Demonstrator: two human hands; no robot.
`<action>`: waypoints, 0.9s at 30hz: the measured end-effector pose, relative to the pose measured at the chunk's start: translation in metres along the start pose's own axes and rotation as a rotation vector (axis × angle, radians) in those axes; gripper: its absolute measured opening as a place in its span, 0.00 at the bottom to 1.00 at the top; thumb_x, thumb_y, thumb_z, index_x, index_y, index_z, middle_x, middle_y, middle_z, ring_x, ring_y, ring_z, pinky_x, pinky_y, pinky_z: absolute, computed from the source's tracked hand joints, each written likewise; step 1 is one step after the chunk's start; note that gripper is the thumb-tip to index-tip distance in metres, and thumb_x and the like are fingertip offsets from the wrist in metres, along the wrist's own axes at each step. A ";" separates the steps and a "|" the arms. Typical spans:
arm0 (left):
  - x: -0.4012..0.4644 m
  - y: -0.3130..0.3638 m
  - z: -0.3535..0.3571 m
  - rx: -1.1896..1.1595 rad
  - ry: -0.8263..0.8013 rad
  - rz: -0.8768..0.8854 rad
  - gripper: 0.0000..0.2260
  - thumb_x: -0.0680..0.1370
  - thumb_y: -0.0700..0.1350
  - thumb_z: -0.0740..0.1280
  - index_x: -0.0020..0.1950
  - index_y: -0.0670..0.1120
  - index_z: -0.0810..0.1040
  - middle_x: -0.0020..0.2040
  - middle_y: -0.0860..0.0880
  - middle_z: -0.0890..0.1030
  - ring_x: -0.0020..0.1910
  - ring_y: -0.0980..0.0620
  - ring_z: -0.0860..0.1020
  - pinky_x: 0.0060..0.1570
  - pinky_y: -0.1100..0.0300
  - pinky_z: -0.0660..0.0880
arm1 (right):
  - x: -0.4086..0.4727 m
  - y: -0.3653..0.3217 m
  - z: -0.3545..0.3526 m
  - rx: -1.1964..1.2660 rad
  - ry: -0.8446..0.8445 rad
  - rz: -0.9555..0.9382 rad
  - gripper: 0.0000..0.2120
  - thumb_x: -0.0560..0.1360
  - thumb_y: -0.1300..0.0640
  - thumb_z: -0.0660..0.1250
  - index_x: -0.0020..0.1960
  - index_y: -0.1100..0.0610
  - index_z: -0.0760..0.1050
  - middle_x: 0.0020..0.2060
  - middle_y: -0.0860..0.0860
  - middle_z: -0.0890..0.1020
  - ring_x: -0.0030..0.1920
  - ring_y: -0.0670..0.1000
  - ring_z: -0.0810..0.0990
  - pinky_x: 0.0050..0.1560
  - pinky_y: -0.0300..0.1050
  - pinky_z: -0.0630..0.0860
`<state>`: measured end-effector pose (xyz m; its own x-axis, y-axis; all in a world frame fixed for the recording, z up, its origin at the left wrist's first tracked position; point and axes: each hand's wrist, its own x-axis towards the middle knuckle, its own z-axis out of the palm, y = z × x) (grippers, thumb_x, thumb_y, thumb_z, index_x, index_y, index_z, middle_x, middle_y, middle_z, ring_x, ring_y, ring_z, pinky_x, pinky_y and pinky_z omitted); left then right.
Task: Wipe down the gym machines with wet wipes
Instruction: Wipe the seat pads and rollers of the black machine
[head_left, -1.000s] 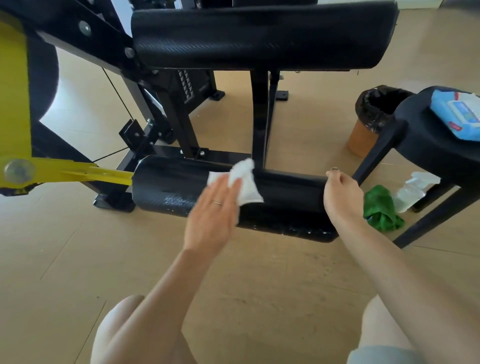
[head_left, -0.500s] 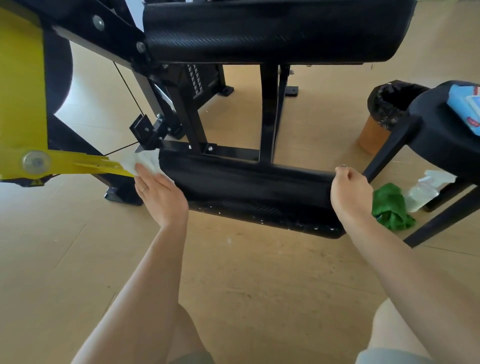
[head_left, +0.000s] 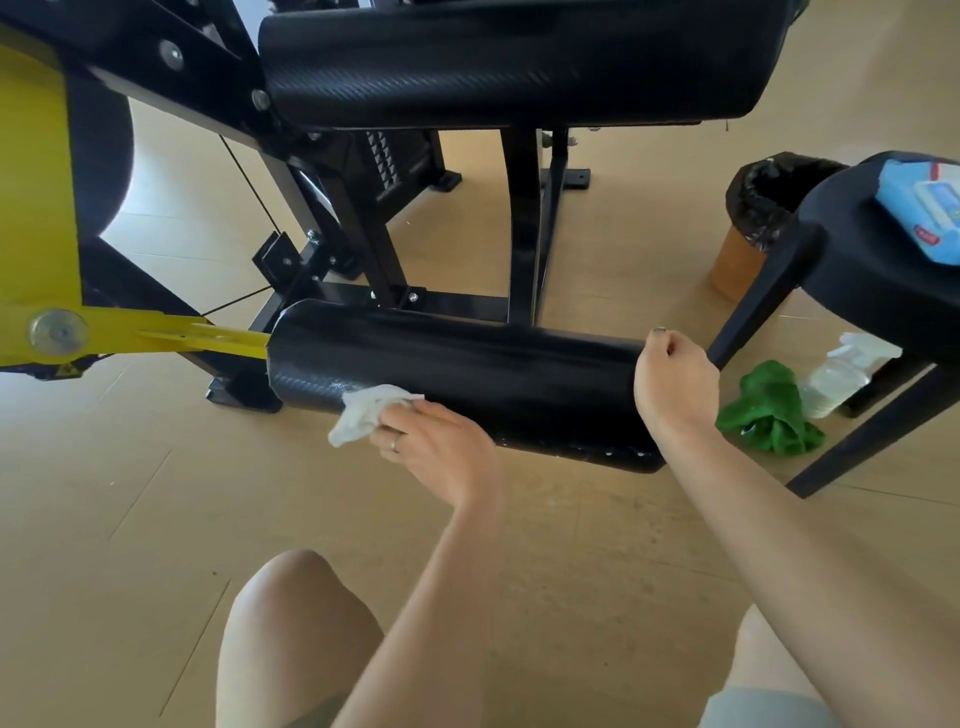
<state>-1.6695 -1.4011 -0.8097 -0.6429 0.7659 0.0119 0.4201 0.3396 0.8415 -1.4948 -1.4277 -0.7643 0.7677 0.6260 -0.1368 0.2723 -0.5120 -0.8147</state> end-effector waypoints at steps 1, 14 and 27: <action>-0.009 -0.003 0.001 0.028 0.002 0.056 0.07 0.85 0.43 0.52 0.55 0.41 0.67 0.60 0.39 0.70 0.53 0.41 0.68 0.52 0.47 0.71 | 0.000 0.001 0.000 -0.003 -0.001 0.000 0.19 0.85 0.50 0.51 0.48 0.58 0.77 0.38 0.48 0.76 0.44 0.55 0.77 0.48 0.49 0.70; 0.092 -0.005 -0.033 -0.135 -0.083 -0.175 0.15 0.85 0.45 0.49 0.68 0.37 0.60 0.64 0.40 0.73 0.54 0.41 0.73 0.50 0.53 0.65 | 0.003 -0.001 0.003 -0.037 0.011 -0.002 0.19 0.84 0.51 0.52 0.50 0.57 0.79 0.38 0.47 0.77 0.45 0.57 0.79 0.53 0.55 0.78; -0.052 0.015 -0.023 -0.306 -0.472 -0.345 0.15 0.85 0.44 0.50 0.63 0.38 0.71 0.54 0.42 0.79 0.51 0.43 0.78 0.45 0.60 0.69 | 0.009 0.003 0.004 -0.015 0.003 0.028 0.17 0.84 0.52 0.52 0.47 0.56 0.77 0.39 0.47 0.76 0.38 0.47 0.74 0.43 0.47 0.69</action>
<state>-1.6440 -1.4483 -0.7855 -0.3291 0.8214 -0.4658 -0.0061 0.4914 0.8709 -1.4894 -1.4208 -0.7700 0.7768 0.6096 -0.1576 0.2595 -0.5380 -0.8020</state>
